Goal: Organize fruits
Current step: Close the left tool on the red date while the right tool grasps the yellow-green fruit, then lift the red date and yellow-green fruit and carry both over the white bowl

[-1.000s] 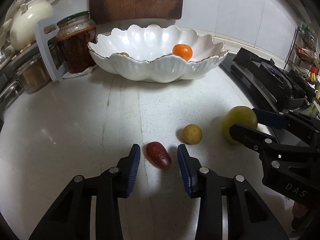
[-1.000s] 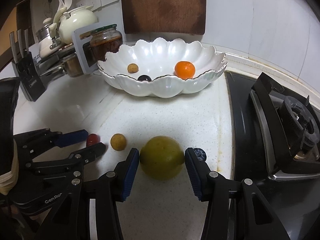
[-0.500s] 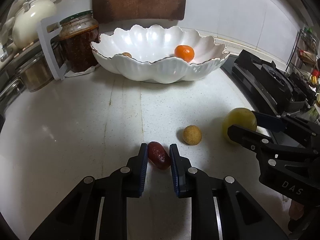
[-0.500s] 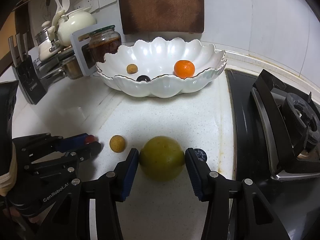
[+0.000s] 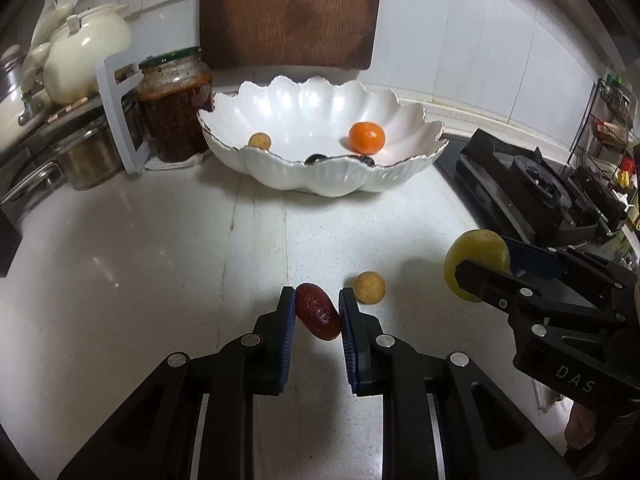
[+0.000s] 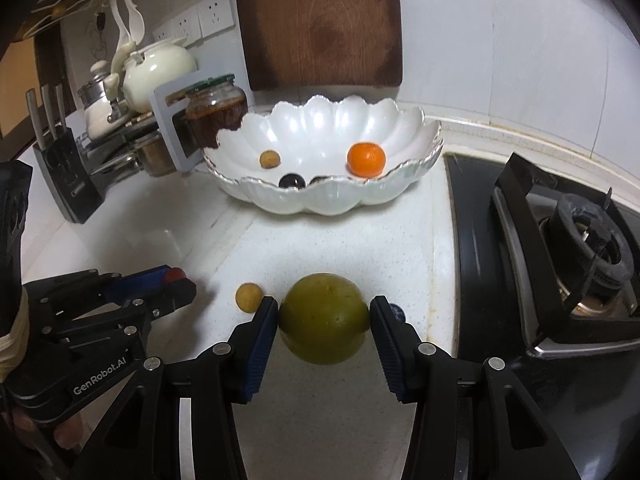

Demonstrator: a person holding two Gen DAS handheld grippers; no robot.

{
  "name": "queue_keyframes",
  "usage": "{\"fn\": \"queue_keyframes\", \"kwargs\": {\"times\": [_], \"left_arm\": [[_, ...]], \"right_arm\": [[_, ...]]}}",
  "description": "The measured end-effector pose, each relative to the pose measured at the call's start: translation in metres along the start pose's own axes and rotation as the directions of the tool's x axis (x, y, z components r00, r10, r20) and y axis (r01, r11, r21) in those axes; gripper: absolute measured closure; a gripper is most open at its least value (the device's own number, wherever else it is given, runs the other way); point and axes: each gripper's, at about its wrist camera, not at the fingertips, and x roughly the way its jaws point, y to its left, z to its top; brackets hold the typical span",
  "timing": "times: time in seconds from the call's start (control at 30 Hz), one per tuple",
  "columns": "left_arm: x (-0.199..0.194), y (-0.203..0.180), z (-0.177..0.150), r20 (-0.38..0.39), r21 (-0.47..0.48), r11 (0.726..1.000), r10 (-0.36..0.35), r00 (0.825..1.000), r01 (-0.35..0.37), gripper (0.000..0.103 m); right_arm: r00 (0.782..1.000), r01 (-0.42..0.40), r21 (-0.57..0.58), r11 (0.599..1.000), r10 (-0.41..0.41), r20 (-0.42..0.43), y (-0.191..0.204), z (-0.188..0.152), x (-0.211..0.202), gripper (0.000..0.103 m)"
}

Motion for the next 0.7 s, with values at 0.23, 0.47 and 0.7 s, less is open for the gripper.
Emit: {"fn": "queue_keyframes", "kwargs": {"times": [0.23,0.47,0.7], "left_arm": [[-0.016,-0.002,0.009,0.041,-0.006,1.000,0.008,0.999,-0.007,0.081],[-0.029,-0.003,0.025,0.104,-0.011,1.000,0.016,0.994,-0.015,0.081],[-0.034,0.000,0.047,0.148,-0.004,1.000,0.026,0.989,-0.025,0.081]], "right_arm": [[0.998,0.009,-0.016,1.000,-0.008,0.057,0.002,0.008,-0.018,0.054],[0.990,0.022,-0.029,0.999,-0.018,0.139,0.005,0.023,-0.034,0.055],[0.975,0.038,-0.038,0.999,-0.029,0.222,0.004,0.044,-0.043,0.055]]}}
